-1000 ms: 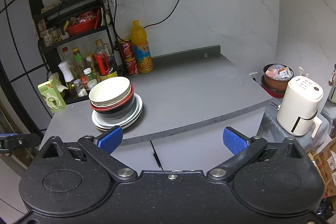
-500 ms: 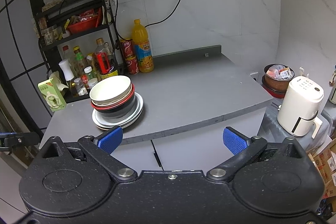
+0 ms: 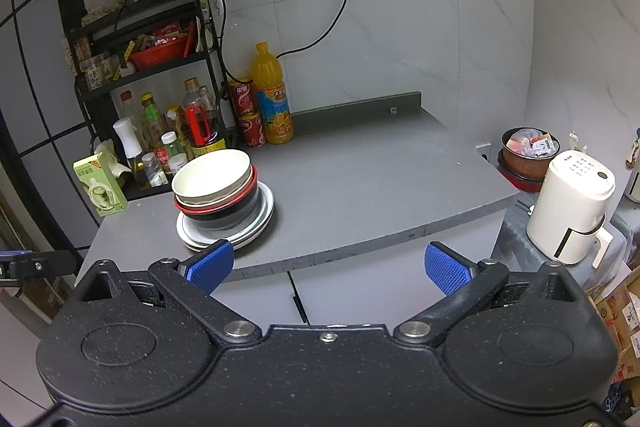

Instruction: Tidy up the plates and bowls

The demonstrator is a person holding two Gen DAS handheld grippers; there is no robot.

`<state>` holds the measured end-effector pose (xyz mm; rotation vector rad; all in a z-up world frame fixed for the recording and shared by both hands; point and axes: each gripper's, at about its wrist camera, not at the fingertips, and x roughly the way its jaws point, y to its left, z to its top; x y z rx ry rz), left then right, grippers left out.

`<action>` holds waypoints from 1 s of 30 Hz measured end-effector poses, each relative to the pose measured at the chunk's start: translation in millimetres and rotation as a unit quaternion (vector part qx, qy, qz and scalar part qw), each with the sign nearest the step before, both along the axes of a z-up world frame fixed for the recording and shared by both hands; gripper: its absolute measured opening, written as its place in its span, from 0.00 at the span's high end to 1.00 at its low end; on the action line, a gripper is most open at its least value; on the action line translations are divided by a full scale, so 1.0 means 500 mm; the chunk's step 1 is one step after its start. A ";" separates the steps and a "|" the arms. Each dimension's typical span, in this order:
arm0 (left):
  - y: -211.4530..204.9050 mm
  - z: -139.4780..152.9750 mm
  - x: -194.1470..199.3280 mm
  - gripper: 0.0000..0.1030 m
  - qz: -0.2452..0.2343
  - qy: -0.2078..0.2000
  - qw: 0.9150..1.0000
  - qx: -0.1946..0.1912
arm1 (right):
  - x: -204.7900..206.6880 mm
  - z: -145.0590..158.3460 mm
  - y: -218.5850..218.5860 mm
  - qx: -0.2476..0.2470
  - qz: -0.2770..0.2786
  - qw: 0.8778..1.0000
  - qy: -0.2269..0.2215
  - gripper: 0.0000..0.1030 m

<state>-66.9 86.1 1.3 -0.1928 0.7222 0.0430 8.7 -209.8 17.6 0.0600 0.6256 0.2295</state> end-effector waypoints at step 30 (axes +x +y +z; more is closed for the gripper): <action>-0.013 0.008 0.007 0.01 -0.002 -0.005 1.000 0.010 | 0.001 0.002 -0.007 0.004 0.000 1.000 -0.002 0.00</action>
